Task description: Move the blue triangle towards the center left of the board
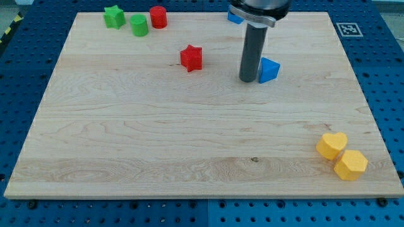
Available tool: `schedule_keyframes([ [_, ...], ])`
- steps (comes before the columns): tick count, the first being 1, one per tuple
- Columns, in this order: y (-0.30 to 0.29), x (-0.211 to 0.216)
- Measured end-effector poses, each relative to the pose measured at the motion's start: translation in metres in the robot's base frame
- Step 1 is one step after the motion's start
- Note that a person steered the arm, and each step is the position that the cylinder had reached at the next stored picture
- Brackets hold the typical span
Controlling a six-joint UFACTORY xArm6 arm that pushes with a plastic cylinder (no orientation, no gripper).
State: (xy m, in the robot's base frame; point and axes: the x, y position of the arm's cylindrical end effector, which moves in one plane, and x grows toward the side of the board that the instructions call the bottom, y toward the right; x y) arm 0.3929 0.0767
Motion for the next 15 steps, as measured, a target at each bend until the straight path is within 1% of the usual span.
schedule_keyframes([
  [1,-0.028,-0.046],
  [2,-0.003,-0.051],
  [3,0.058,-0.037],
  [4,0.078,-0.025],
  [5,0.078,0.006],
  [6,0.072,0.017],
  [10,0.007,0.02],
  [13,-0.108,0.025],
  [14,-0.116,0.053],
  [15,-0.116,0.099],
])
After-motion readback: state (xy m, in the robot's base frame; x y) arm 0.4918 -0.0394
